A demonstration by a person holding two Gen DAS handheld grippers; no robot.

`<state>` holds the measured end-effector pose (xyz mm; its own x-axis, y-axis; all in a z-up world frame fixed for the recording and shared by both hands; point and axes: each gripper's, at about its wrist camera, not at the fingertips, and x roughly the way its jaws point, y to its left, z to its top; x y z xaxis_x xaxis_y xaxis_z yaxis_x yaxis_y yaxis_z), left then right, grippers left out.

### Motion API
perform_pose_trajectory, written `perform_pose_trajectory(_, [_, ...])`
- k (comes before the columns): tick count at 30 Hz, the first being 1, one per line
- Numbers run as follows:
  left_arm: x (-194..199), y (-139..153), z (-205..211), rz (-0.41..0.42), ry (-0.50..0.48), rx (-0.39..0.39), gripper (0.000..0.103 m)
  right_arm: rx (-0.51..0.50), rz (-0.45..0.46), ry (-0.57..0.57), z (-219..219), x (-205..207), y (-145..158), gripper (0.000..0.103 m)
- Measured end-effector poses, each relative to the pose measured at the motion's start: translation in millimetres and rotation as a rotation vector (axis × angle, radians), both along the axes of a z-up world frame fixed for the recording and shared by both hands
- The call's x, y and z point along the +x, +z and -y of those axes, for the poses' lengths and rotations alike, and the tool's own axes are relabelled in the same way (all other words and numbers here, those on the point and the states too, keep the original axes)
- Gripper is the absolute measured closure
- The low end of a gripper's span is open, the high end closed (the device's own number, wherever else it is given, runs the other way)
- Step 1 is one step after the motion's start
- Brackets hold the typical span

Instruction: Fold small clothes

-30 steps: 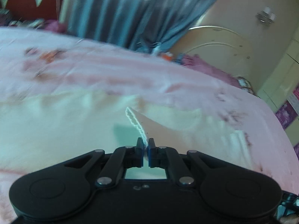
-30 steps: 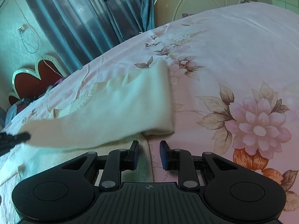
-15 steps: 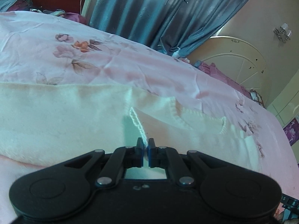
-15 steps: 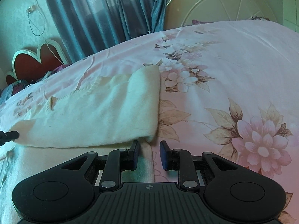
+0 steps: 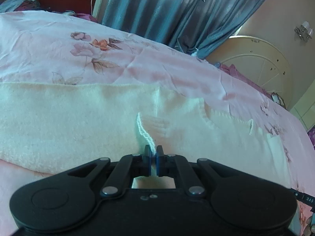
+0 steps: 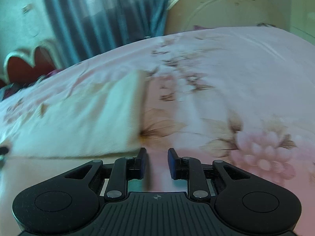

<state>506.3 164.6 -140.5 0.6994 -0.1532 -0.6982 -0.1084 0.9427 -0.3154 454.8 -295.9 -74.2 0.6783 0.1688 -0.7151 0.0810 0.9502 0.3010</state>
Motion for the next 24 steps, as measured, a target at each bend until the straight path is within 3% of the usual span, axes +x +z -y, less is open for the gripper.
perform_pose_trajectory(2, [0.1, -0.9, -1.0, -0.005, -0.009, -0.001, 0.098, 0.04, -0.002, 0.046, 5.0, -0.3, 4.8, 0.085])
perform_pose_trajectory(4, [-0.6, 0.0, -1.6, -0.006, -0.027, 0.008, 0.087, 0.039, 0.055, 0.047, 9.8, -7.1, 16.4, 0.085])
perform_pose_trajectory(6, [-4.4, 3.7, -2.5, 0.023, -0.036, 0.025, 0.064, 0.062, 0.084, 0.038, 15.2, -6.9, 22.8, 0.085])
perform_pose_trajectory(8, [-2.4, 5.1, -2.6, 0.035, -0.039, 0.05, 0.052, 0.071, 0.103, 0.04, 15.9, 0.3, 25.2, 0.085])
perform_pose_trajectory(9, [1.3, 4.6, -2.6, 0.032, -0.044, 0.052, 0.051, 0.073, 0.108, 0.037, 15.8, 7.0, 25.3, 0.085])
perform_pose_trajectory(14, [26.9, -1.8, -0.3, 0.004, -0.086, 0.052, 0.059, 0.133, 0.12, 0.015, 18.2, 48.6, 23.7, 0.085])
perform_pose_trajectory(17, [35.8, -2.9, 1.0, -0.004, -0.128, 0.042, 0.097, 0.154, 0.137, 0.079, 9.8, 60.3, 27.0, 0.085])
perform_pose_trajectory(18, [33.4, -1.2, 0.8, 0.017, -0.118, 0.042, 0.097, 0.115, 0.121, 0.129, 0.3, 62.6, 24.3, 0.086])
perform_pose_trajectory(20, [26.7, -0.7, 3.2, 0.047, -0.108, 0.08, 0.097, -0.048, 0.004, 0.176, -15.5, 69.0, 1.8, 0.086])
perform_pose_trajectory(24, [18.8, -9.1, 4.3, 0.045, -0.116, 0.098, 0.091, -0.016, 0.009, 0.13, -5.4, 67.7, 3.6, 0.086])
